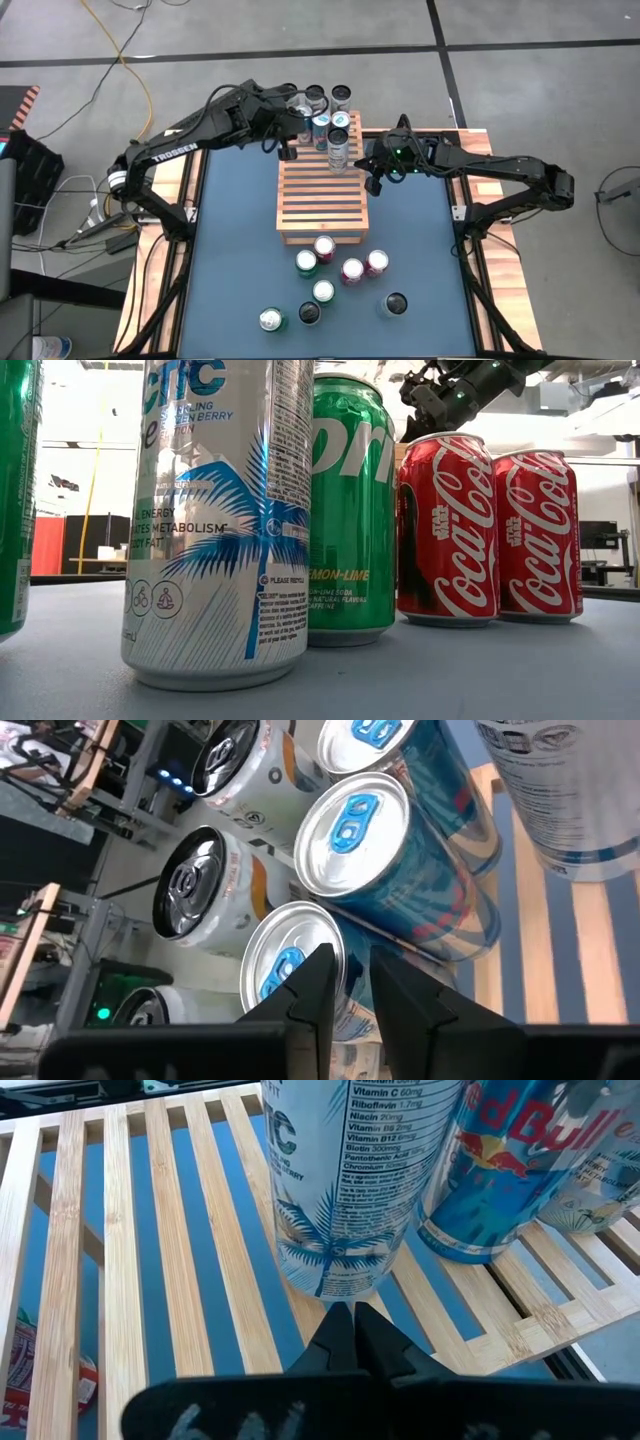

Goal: Place canned beverage on shelf
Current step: Adjust the soda cans on the shelf

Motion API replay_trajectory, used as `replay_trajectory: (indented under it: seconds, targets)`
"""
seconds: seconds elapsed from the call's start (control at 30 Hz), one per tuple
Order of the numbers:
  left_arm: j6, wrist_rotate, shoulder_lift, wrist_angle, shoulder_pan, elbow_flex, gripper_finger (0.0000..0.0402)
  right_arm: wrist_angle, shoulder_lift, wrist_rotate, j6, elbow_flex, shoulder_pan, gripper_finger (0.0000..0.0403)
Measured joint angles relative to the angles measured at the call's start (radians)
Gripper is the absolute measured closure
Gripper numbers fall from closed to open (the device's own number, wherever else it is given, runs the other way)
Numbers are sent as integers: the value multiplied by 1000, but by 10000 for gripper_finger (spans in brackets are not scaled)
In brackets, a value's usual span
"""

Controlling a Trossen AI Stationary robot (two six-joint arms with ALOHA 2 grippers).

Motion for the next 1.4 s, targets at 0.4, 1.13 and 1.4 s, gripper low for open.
replay_trajectory:
  seconds: [0.4,1.13,1.4]
  targets:
    - [-47,0,-46,-26,-19,-2,351,3,0,0,0,0,0,403]
    - [-123,-38,-143,2,-57,-2,351,6,0,0,-7,0,0,403]
    - [-280,52,-219,-2,-70,-1,323,19,-54,-42,-78,32,-20,403]
